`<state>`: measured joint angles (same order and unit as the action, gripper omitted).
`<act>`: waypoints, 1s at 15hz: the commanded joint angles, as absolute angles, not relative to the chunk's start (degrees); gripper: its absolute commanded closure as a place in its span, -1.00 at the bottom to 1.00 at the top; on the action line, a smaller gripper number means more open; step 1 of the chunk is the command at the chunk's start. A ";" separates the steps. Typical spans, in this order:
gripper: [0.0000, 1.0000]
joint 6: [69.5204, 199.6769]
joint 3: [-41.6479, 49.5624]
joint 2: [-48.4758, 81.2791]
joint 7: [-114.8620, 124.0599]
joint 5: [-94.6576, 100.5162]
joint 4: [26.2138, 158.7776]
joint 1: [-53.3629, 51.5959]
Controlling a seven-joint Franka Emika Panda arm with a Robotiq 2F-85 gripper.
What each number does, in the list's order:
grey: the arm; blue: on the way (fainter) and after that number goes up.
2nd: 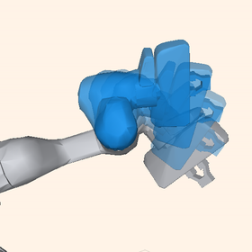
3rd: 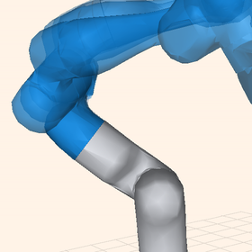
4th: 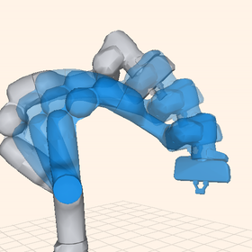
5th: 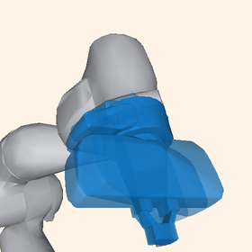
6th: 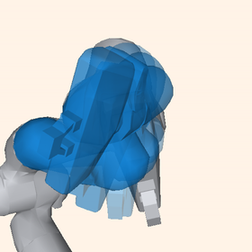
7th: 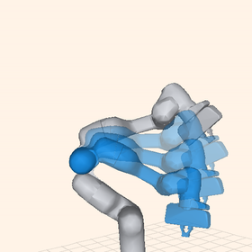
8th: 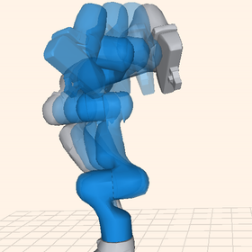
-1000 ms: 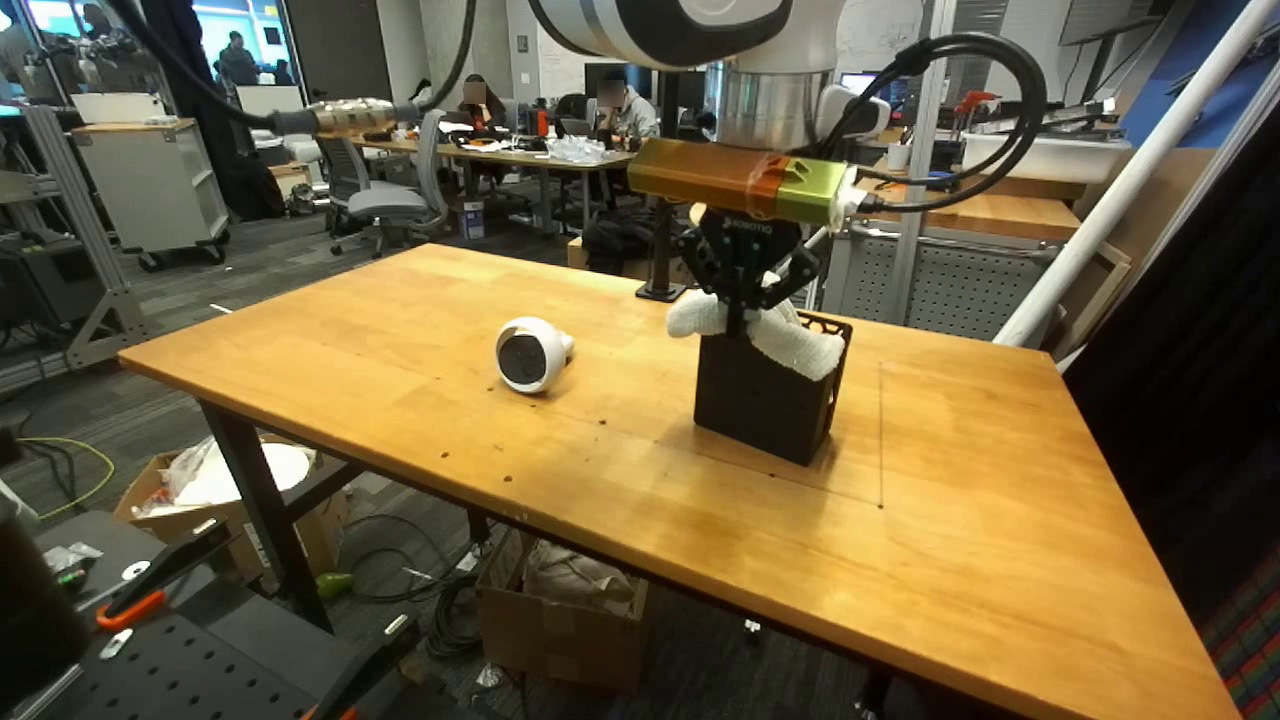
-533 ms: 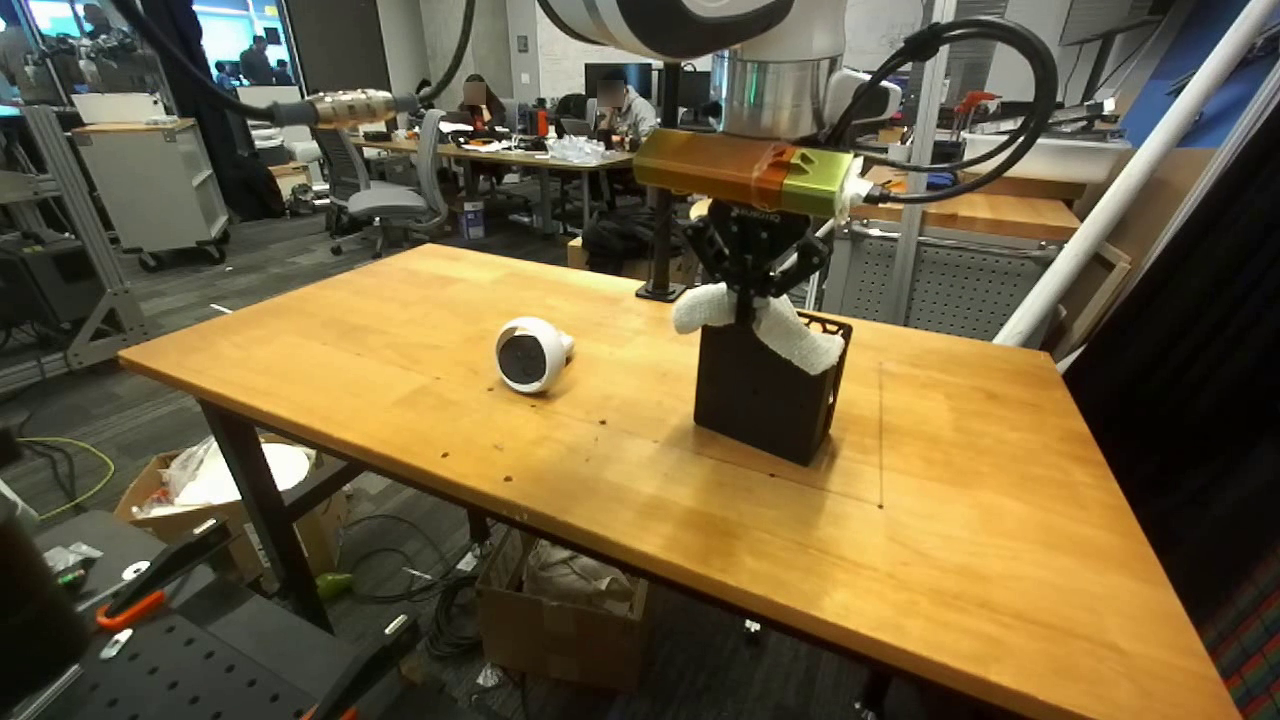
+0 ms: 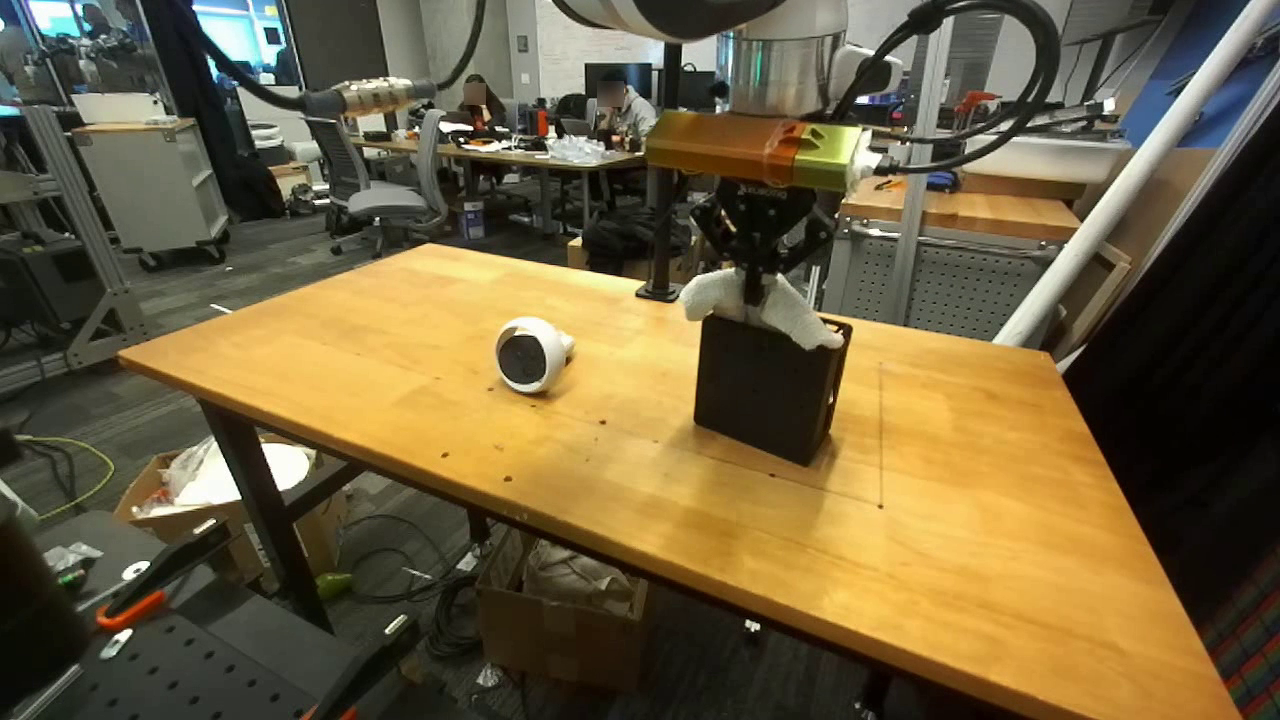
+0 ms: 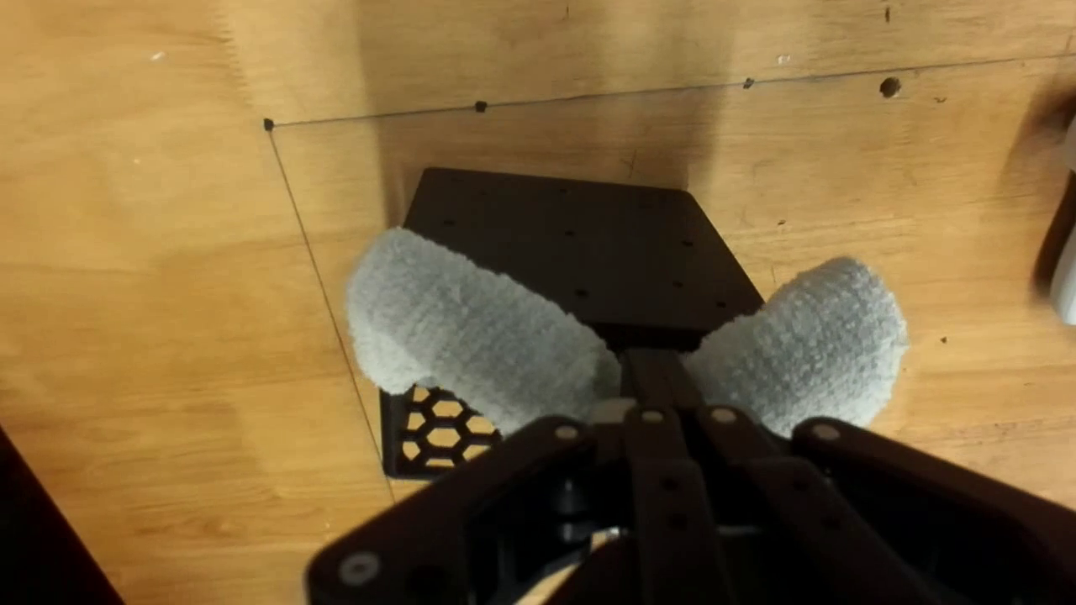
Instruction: Put the towel inside the black box
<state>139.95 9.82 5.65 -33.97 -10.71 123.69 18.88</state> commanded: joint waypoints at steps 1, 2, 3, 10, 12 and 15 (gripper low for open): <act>0.97 138.52 10.34 8.35 -35.02 -10.49 118.64 17.83; 0.97 138.18 10.27 9.09 -35.15 -10.49 117.64 17.84; 0.97 137.72 10.21 10.17 -35.24 -10.44 116.42 17.92; 0.97 132.99 9.47 18.22 -36.31 -10.56 107.90 19.66; 0.97 131.54 9.28 20.28 -36.21 -10.41 105.68 20.25; 0.97 128.84 8.92 23.35 -36.05 -10.45 102.80 21.16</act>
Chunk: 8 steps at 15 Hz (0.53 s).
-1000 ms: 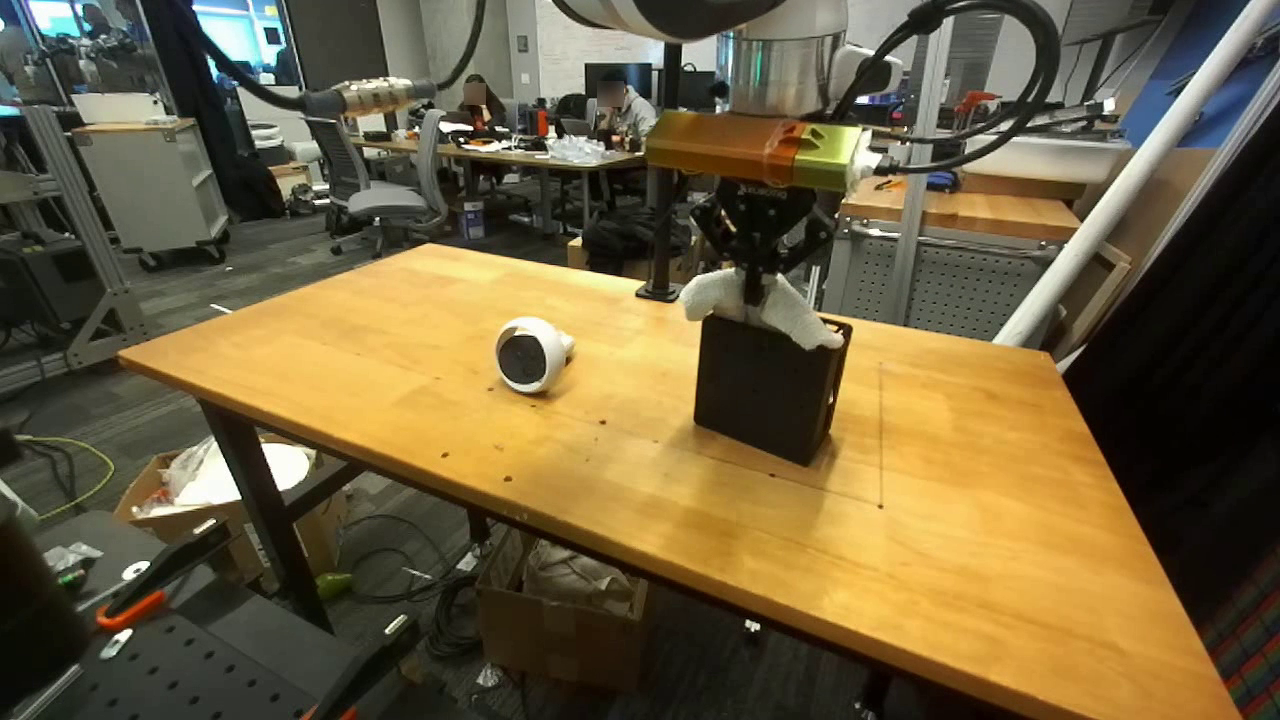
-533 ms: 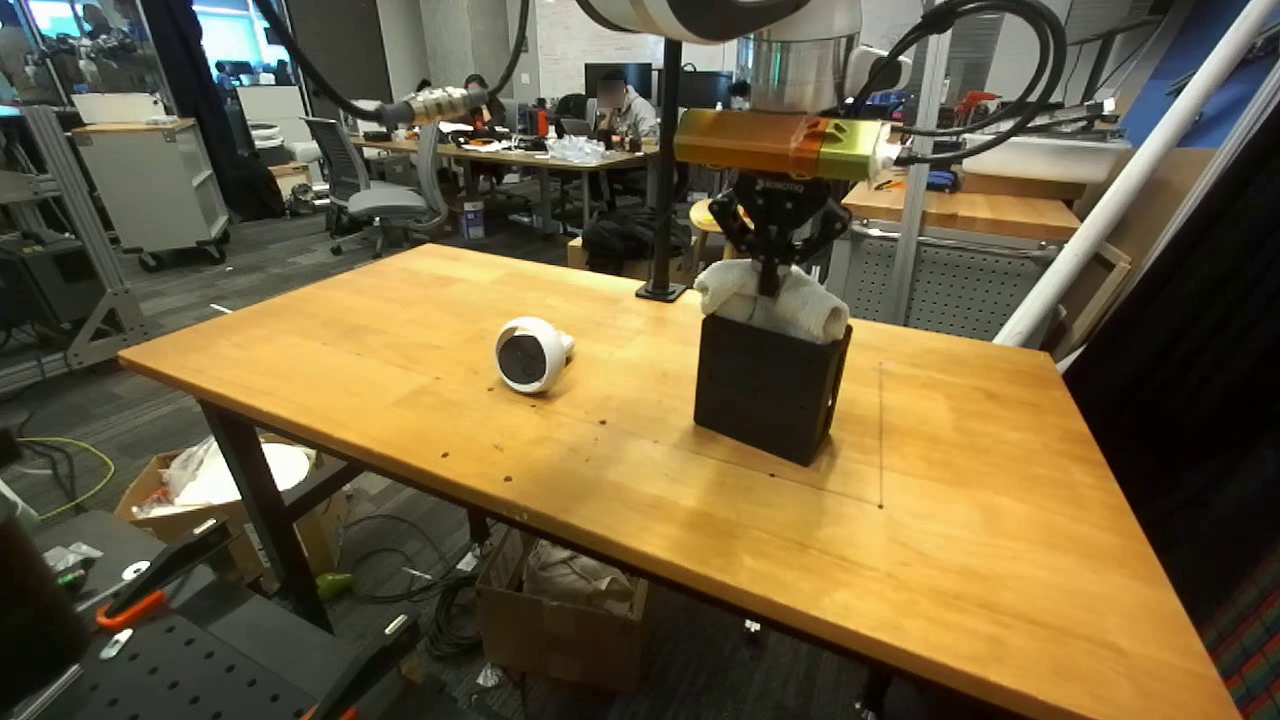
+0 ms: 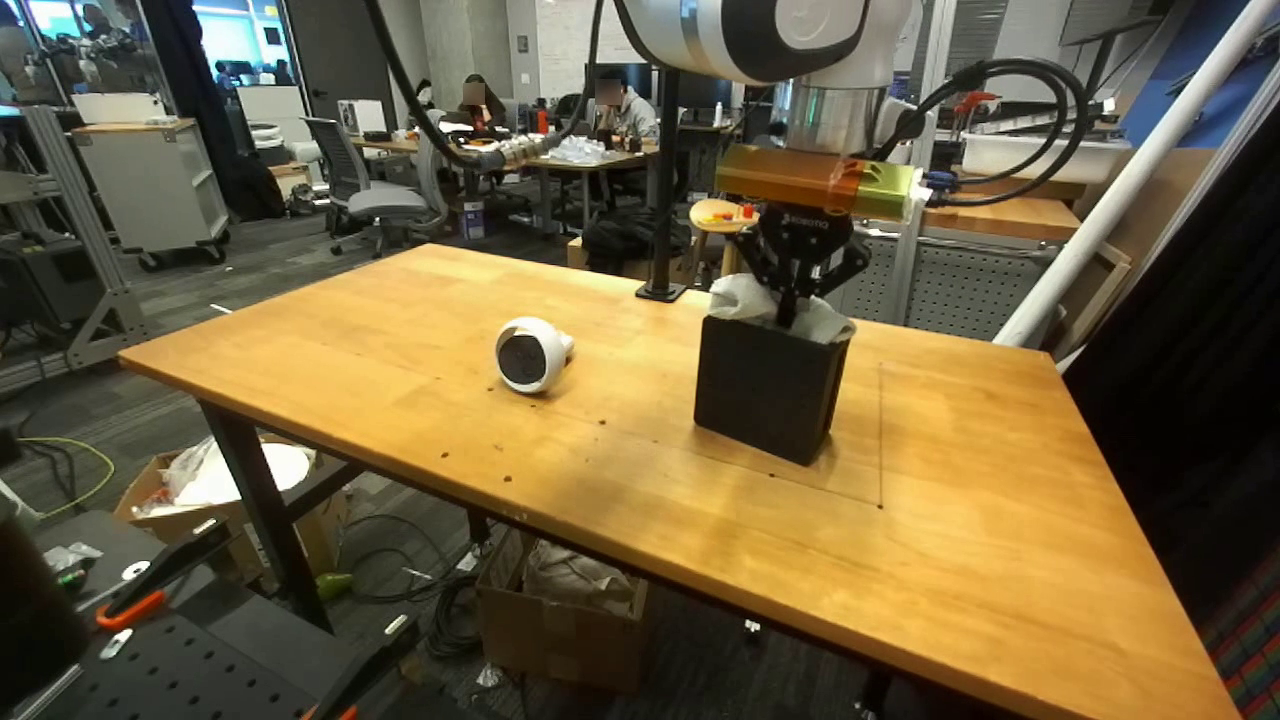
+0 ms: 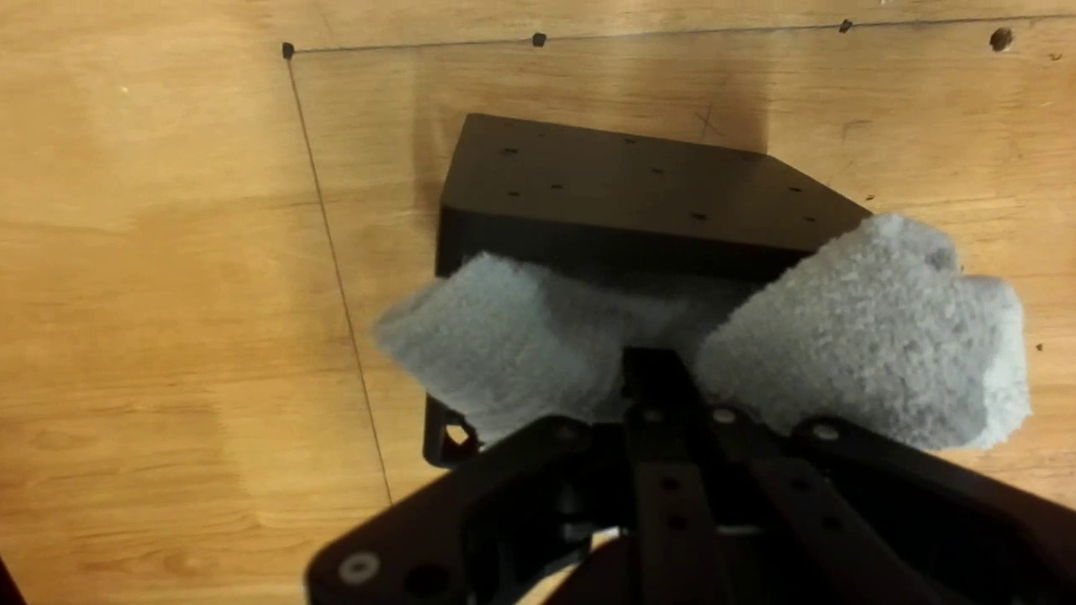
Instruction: Put the towel inside the black box
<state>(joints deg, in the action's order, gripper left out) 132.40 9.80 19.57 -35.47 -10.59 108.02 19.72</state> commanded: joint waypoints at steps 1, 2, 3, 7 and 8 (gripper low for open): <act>0.97 127.92 8.84 24.34 -35.90 -10.33 102.03 21.39; 0.97 126.96 8.73 25.46 -35.78 -10.22 101.22 21.62; 0.97 125.96 8.61 26.39 -35.74 -10.14 100.46 21.83; 0.97 122.03 7.86 31.11 -35.38 -9.37 96.89 22.20; 0.97 120.91 7.67 32.37 -35.26 -9.09 95.87 22.17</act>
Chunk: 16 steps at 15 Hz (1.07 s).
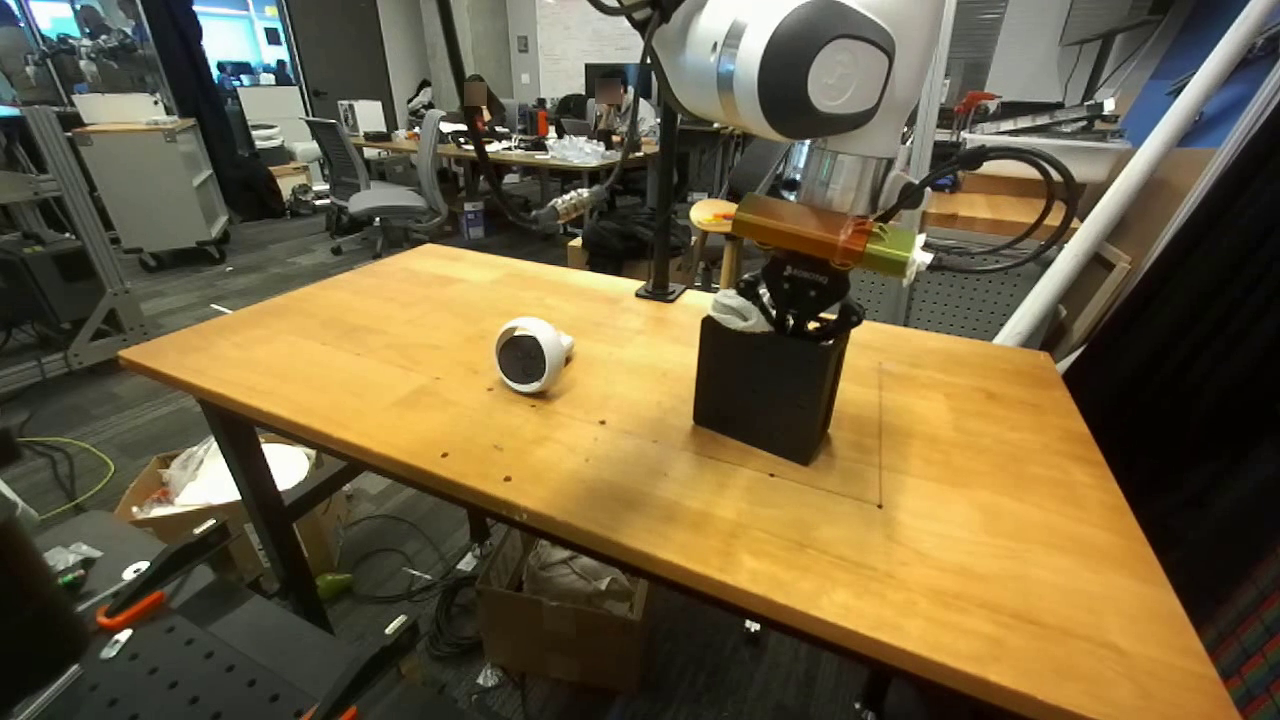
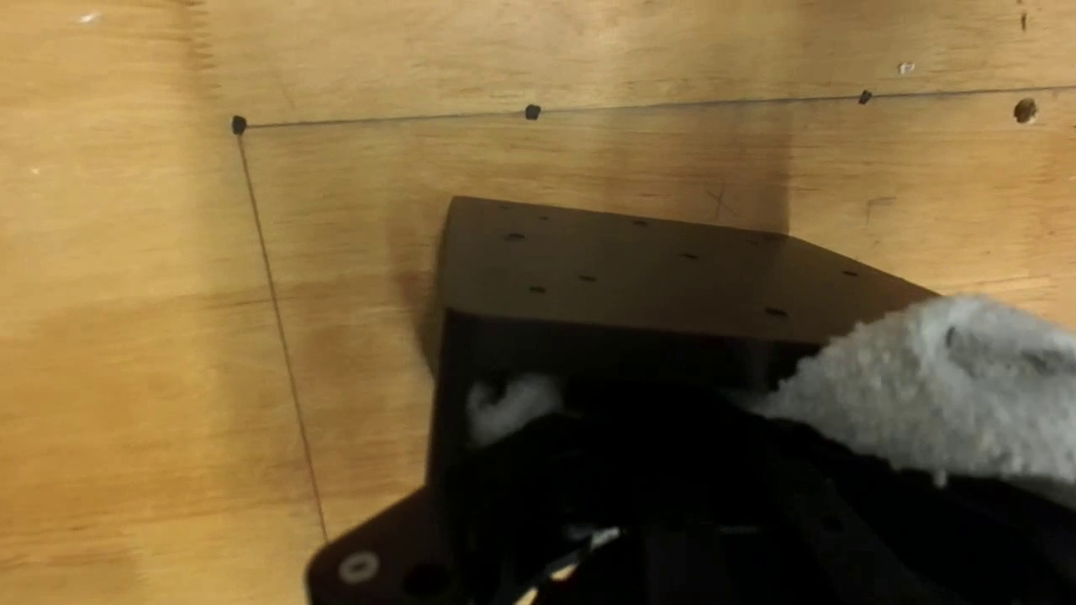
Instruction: Put the towel inside the black box
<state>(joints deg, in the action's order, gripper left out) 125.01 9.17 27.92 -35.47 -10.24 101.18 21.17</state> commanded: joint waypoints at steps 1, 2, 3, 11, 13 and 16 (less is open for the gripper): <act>0.97 119.49 7.55 33.63 -34.82 -8.46 94.76 21.88; 0.97 118.10 7.32 34.50 -34.67 -8.01 93.68 21.76; 0.97 116.79 7.12 35.28 -34.50 -7.34 92.82 21.58; 0.97 114.24 6.78 33.61 -33.44 -3.90 91.81 21.10; 0.97 115.78 7.19 30.51 -33.15 -3.08 94.22 20.78; 0.97 118.25 7.75 26.08 -32.55 -1.01 97.51 20.15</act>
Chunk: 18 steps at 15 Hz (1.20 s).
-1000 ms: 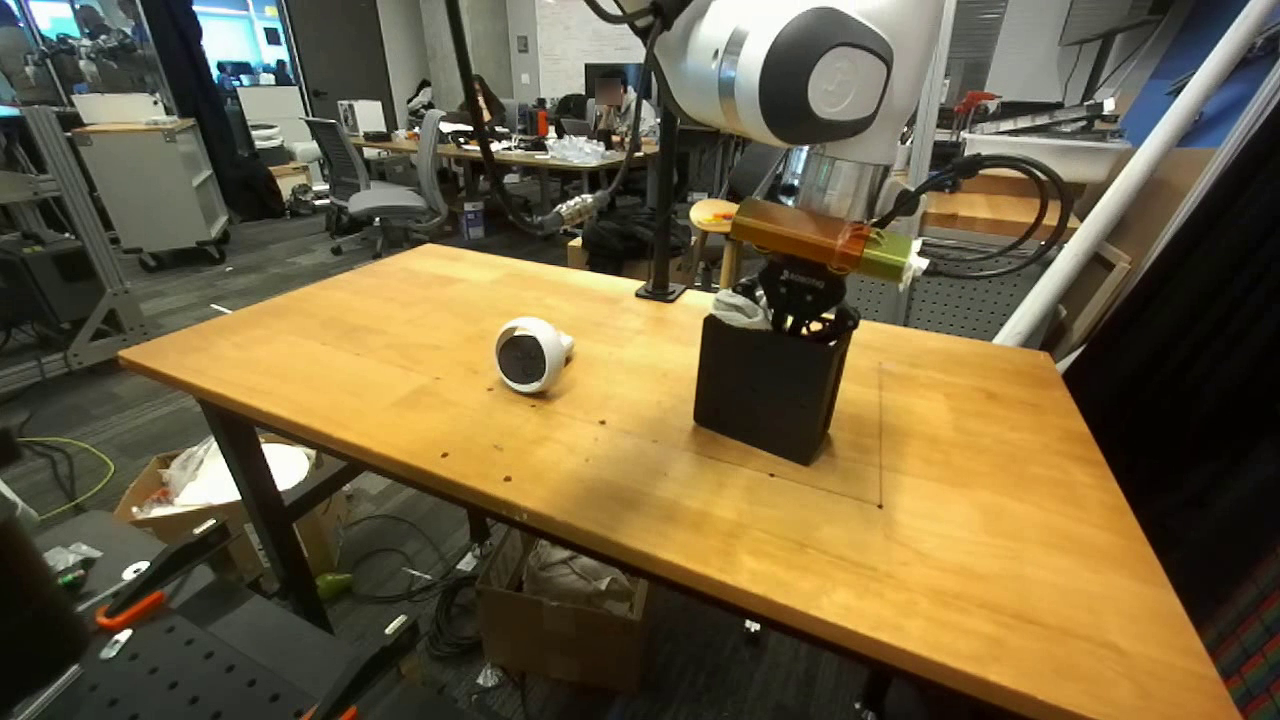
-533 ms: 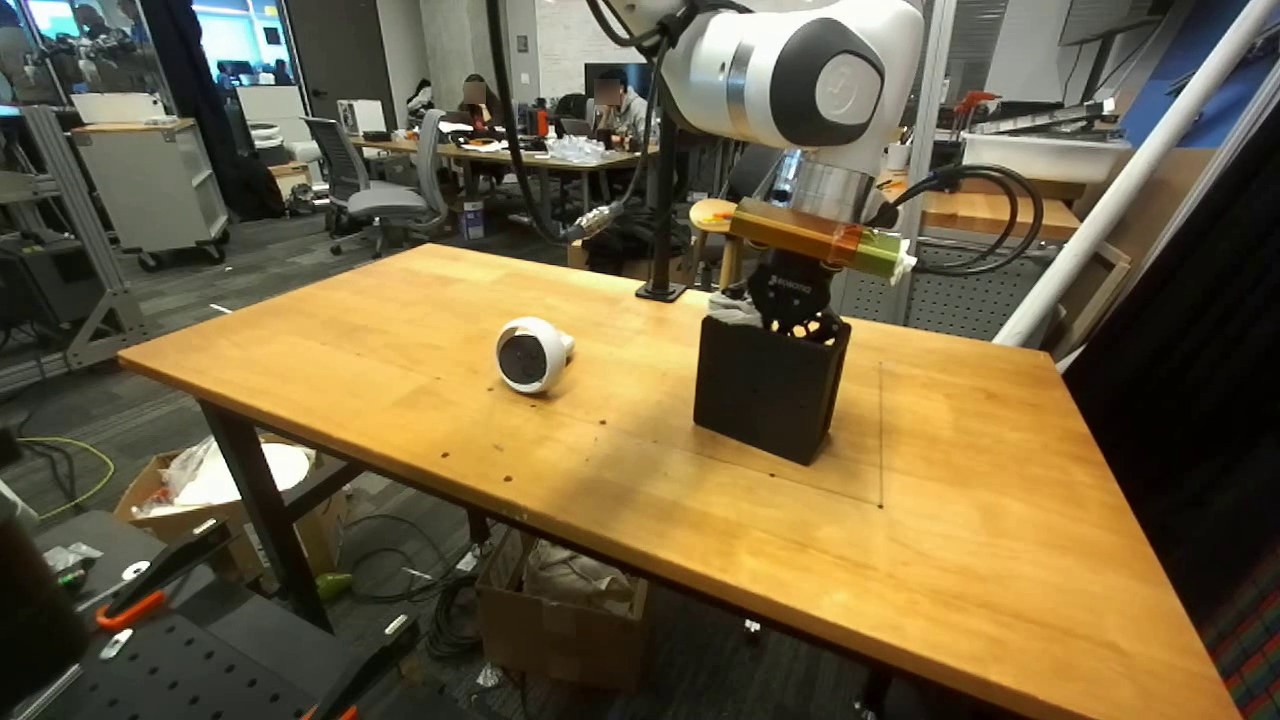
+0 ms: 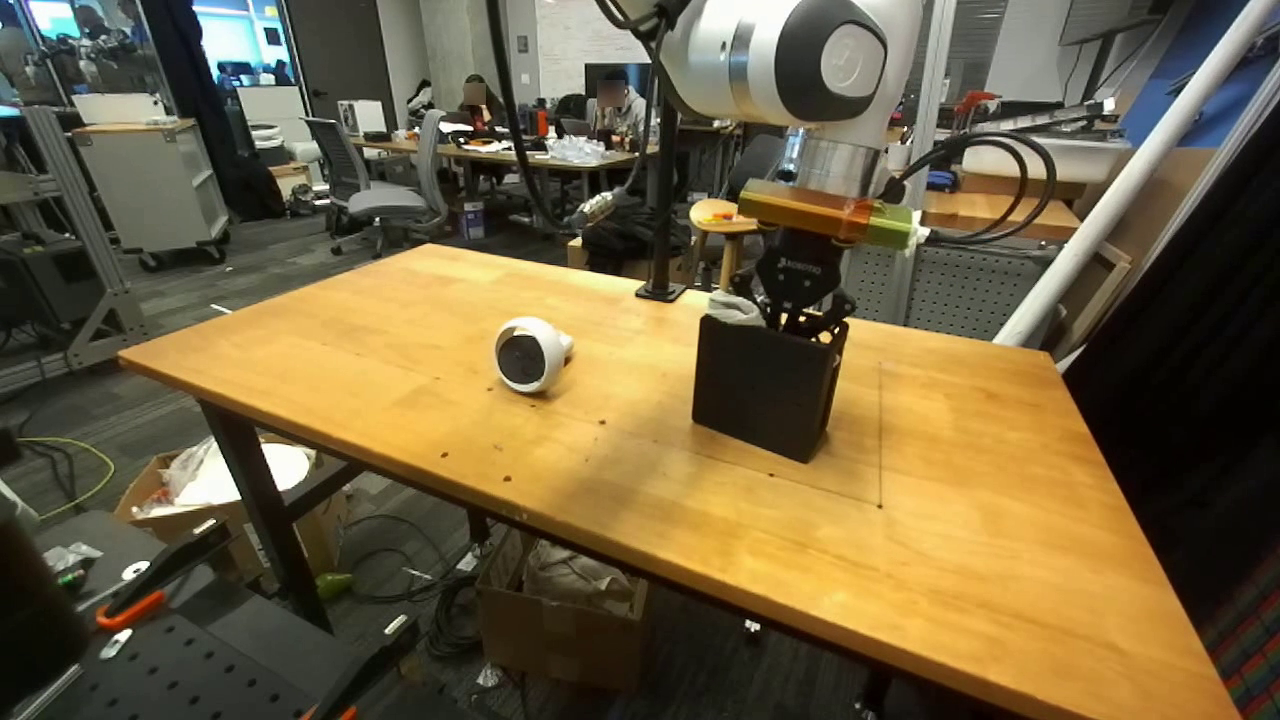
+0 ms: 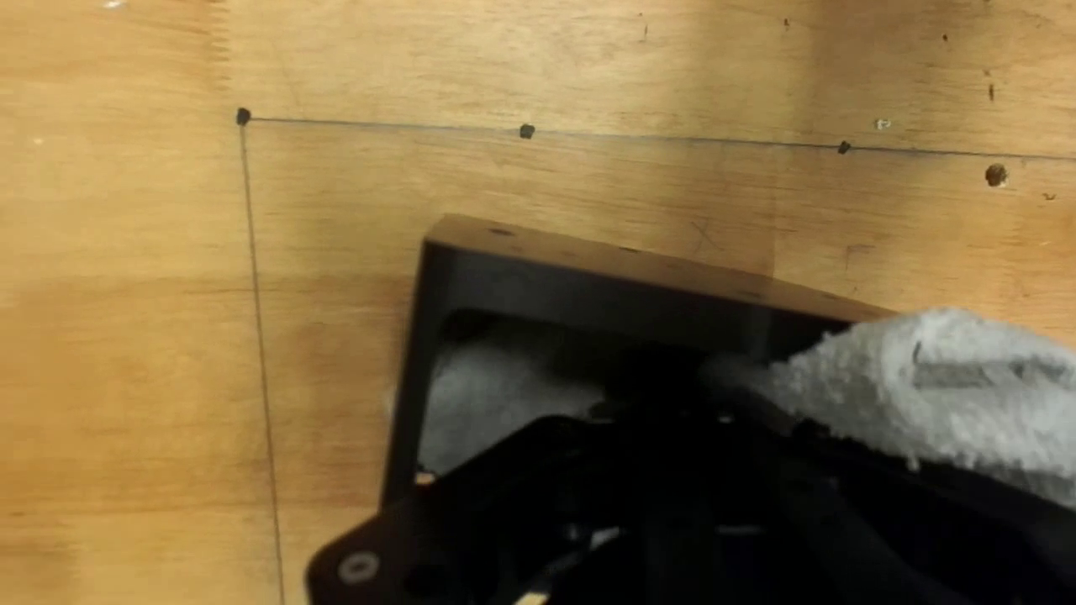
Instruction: Put the towel inside the black box
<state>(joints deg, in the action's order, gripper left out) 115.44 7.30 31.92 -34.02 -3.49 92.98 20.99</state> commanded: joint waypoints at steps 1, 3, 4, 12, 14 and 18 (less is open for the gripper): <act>0.97 119.43 7.94 24.24 -32.07 -0.11 99.06 19.82; 0.97 121.02 8.18 21.15 -31.06 1.53 101.47 19.22; 0.97 121.65 8.22 19.66 -30.42 2.24 102.66 18.87; 0.97 125.30 7.80 10.42 -23.85 6.20 112.53 14.25; 0.97 125.69 7.75 9.22 -22.58 6.58 114.16 13.18; 0.97 126.32 7.77 7.88 -21.02 7.23 116.43 11.89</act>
<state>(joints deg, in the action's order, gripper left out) 124.30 7.45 10.85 -22.93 5.72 113.03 12.91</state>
